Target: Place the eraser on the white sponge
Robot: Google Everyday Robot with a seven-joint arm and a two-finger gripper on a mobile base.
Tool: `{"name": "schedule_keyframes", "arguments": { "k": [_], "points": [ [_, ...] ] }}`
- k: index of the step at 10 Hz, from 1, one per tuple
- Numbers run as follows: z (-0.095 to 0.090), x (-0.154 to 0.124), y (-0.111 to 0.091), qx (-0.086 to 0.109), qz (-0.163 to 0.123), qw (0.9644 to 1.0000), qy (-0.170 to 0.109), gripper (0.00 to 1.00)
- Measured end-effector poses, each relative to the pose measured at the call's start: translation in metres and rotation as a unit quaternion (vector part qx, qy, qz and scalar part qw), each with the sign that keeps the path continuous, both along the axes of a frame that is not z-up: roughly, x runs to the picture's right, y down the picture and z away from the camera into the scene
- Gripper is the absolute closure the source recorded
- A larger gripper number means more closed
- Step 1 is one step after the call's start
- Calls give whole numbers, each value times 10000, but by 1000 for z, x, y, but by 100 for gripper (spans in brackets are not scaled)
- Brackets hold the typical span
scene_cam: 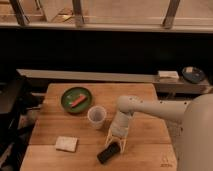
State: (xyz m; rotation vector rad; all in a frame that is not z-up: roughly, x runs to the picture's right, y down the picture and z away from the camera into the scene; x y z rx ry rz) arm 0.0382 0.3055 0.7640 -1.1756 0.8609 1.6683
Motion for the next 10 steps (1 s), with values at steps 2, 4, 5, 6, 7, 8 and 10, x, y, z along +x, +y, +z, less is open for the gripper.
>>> {"name": "schedule_keyframes", "arguments": {
  "k": [2, 4, 5, 6, 7, 8, 10],
  "points": [
    [-2, -3, -11, 153, 27, 9999, -64, 95],
    [-12, -7, -34, 449, 33, 9988, -202, 100],
    [-18, -11, -43, 580, 19, 9979, -290, 100],
    [-27, -21, -57, 770, -12, 9960, -464, 100],
    [-35, -31, -68, 919, -29, 9937, -638, 100],
    [-46, -45, -78, 1059, -61, 9906, -864, 100],
    [-69, -78, -94, 1320, -151, 9813, -1395, 100]
  ]
}}
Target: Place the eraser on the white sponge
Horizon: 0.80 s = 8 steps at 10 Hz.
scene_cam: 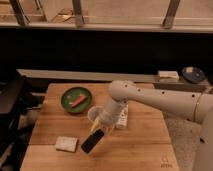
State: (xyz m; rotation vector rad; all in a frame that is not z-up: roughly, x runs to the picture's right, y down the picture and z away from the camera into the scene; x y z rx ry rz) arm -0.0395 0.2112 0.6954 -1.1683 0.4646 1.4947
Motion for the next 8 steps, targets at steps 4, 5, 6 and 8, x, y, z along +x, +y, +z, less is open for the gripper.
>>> {"name": "schedule_keyframes", "arguments": {
  "k": [4, 5, 6, 8],
  "points": [
    [-16, -18, -5, 129, -130, 9992, -364, 100],
    [-16, -17, -5, 129, -127, 9992, -361, 100],
    [-16, -17, -4, 125, -141, 9992, -362, 100],
    [-13, -27, -4, 138, -285, 9983, -483, 100]
  ]
}}
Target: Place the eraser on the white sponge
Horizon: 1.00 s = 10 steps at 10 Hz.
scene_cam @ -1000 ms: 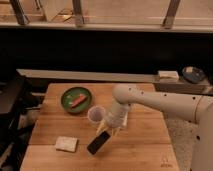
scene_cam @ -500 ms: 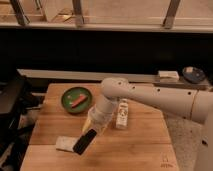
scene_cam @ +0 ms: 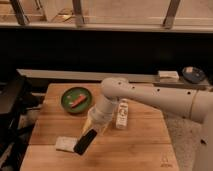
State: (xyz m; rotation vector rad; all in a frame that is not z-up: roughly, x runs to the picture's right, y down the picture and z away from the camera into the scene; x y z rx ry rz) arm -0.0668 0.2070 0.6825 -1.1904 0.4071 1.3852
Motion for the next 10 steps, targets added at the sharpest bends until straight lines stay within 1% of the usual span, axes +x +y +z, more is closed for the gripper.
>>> {"name": "schedule_keyframes", "arguments": {
  "k": [2, 3, 5, 6, 7, 9, 10],
  "points": [
    [-2, -30, -2, 51, -220, 9992, -327, 100],
    [-4, -48, -3, 98, -358, 9980, -508, 100],
    [-1, -74, -5, 168, -592, 9956, -709, 100],
    [6, -90, -4, 181, -716, 9942, -780, 100],
    [13, -100, -3, 165, -779, 9936, -800, 100],
    [34, -120, -1, 59, -852, 9931, -804, 100],
    [41, -125, 0, 12, -868, 9930, -798, 100]
  ]
}}
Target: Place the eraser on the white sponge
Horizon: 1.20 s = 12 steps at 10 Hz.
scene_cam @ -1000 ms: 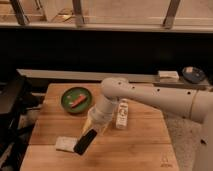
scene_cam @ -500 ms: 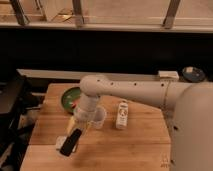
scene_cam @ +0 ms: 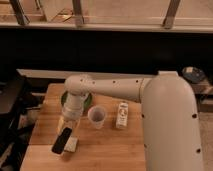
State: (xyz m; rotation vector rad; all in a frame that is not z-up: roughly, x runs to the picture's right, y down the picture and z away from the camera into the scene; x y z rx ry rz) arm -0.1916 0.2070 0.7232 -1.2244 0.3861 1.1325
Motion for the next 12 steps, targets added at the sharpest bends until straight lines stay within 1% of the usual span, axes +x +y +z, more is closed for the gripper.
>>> {"name": "schedule_keyframes", "arguments": {
  "k": [1, 3, 4, 6, 7, 8, 9, 12],
  "points": [
    [9, -6, 1, -65, -12, 10000, 22, 98],
    [27, -10, 6, -249, -2, 9996, 114, 78],
    [32, -10, 7, -314, 5, 9994, 144, 70],
    [43, -9, 16, -495, 0, 9986, 210, 48],
    [44, -9, 17, -522, 4, 9984, 217, 44],
    [51, -6, 22, -645, 16, 9976, 265, 20],
    [50, -4, 22, -643, 6, 9976, 273, 20],
    [46, 0, 18, -558, 21, 9981, 268, 20]
  ]
}}
